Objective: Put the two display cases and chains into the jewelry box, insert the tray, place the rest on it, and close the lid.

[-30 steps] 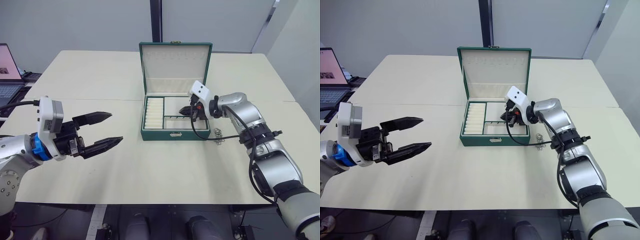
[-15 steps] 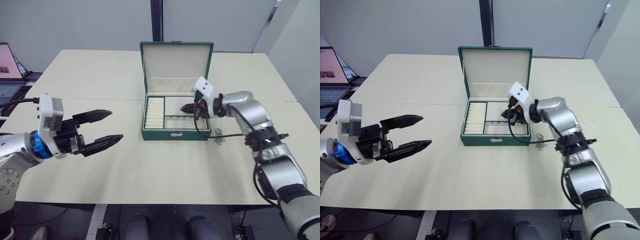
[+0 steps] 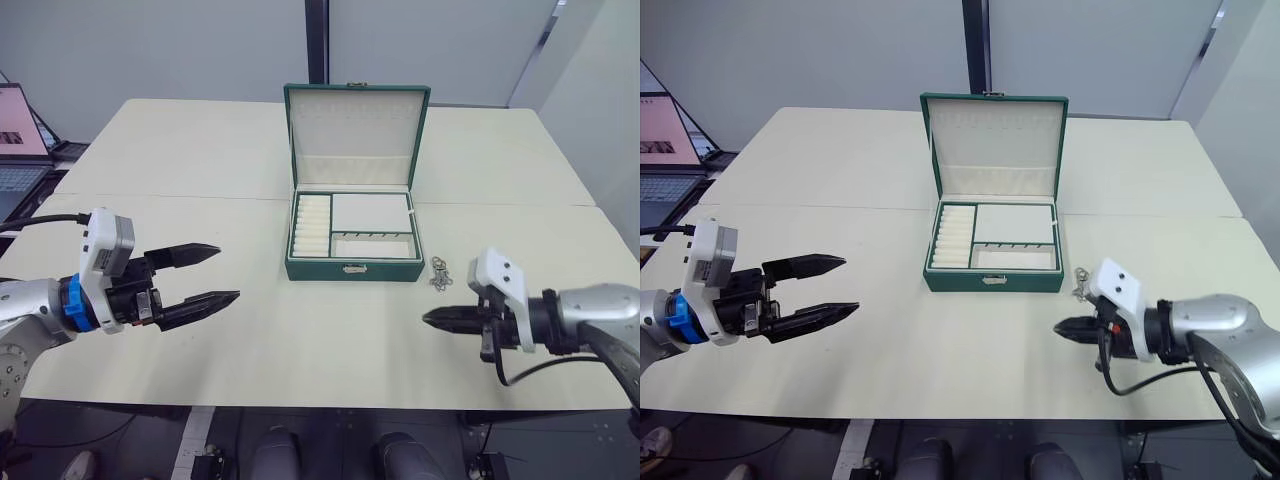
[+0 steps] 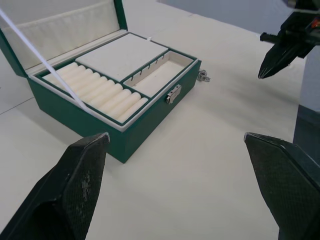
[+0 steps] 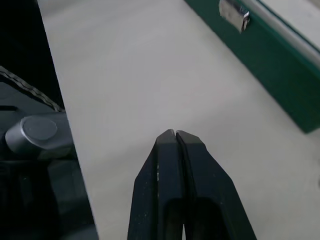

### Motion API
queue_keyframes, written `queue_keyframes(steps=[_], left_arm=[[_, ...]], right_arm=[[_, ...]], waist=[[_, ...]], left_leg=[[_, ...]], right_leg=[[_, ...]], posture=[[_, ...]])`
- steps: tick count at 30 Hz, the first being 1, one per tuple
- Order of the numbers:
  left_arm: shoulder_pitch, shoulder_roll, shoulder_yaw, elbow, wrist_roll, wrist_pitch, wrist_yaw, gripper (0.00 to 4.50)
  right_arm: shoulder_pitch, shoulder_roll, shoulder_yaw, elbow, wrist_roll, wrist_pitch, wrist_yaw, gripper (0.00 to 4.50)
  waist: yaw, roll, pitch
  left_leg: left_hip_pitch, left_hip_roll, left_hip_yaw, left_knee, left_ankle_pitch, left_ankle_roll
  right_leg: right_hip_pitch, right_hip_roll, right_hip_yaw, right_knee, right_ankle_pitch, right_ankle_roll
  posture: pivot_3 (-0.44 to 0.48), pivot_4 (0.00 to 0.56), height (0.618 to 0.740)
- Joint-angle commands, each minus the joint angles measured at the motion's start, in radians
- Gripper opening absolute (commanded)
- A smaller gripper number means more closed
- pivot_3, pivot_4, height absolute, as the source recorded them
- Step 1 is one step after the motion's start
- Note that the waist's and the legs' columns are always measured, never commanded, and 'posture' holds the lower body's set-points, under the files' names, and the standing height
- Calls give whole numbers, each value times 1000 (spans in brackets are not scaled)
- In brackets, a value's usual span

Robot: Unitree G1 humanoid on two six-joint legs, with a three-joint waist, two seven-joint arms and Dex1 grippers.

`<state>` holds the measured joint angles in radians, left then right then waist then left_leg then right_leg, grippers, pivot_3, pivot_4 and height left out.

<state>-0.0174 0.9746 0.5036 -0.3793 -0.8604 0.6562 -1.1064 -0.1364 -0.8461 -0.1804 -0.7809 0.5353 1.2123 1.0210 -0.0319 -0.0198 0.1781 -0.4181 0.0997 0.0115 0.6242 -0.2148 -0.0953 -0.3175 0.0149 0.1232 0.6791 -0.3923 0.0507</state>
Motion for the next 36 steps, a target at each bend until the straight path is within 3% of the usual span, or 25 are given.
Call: queue_keyframes(steps=[1,4,12,13,24,36], left_arm=[[16,2,73,-14,-28,-15,-29,4500],[52,-4,98,-6,-15,-43,-65,4500],[79,-17,108,5,0,-86,-96,4500],[79,-18,108,6,0,-89,-98,4500],[165,-80,148,-4,24,-169,-104,4500],[259,-148,130,41,100,-298,-129,4500]], right_arm=[[113,-38,-54,-86,44,-8,-14,1046],[196,-43,-72,-115,70,-27,-33,1859],[239,-48,-75,-118,122,-68,-89,4355],[244,-49,-77,-115,127,-75,-96,4462],[375,8,-216,-53,111,-216,-182,4462],[459,-8,-278,24,100,-316,-190,4462]], waist=[[0,0,0],[-3,-1,0],[-1,-4,-1],[-1,-4,-1],[-1,-6,-2],[0,-9,-4]], left_leg=[[0,0,0,0,0,0],[0,0,0,0,0,0],[1,0,-1,0,0,0],[1,0,-1,0,0,0],[1,0,-1,0,0,0],[1,0,-1,0,0,0]], right_leg=[[0,0,0,0,0,0],[0,0,0,0,0,0],[-1,0,0,0,0,0],[-1,0,0,0,0,0],[1,0,0,0,0,0],[1,0,-1,0,0,0]], posture=[[0,150,740],[0,150,740],[0,150,740],[0,150,740],[0,150,740],[0,150,740]])
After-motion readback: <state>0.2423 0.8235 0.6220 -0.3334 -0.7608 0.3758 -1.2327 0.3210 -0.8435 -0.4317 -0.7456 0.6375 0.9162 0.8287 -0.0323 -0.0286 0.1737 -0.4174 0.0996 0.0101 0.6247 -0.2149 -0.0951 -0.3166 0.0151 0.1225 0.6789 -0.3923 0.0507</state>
